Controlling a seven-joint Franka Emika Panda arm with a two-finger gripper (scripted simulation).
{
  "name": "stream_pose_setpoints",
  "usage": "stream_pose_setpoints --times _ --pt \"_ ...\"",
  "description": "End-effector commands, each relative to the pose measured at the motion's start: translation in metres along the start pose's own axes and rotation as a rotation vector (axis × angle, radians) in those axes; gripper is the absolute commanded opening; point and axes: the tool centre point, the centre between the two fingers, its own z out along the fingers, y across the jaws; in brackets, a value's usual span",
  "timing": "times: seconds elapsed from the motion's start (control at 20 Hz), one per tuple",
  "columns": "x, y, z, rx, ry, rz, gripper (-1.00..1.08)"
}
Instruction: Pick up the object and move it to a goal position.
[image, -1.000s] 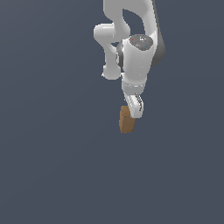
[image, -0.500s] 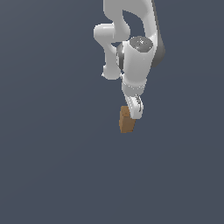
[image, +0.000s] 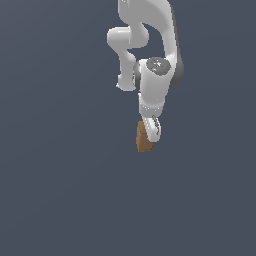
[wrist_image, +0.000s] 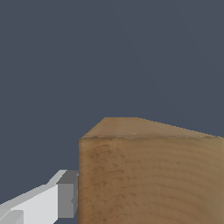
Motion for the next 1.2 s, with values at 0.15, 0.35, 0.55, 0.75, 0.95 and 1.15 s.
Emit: stream_pose_setpoints --times 0.15,0.35,0.55,0.75,0.95,1.15 --pt "0.000 -0.001 0.007 0.001 0.000 0.001 -1.00" --pt "0.000 -0.001 0.007 0.001 0.000 0.001 -1.00" --pt "0.000 -0.001 0.007 0.001 0.000 0.001 -1.00" --pt "0.001 -0.001 0.005 0.003 0.000 0.001 -1.00" --pt "0.012 0.003 0.004 0.003 0.000 0.001 -1.00" --pt "0.033 0.010 0.002 0.003 0.000 0.001 -1.00"
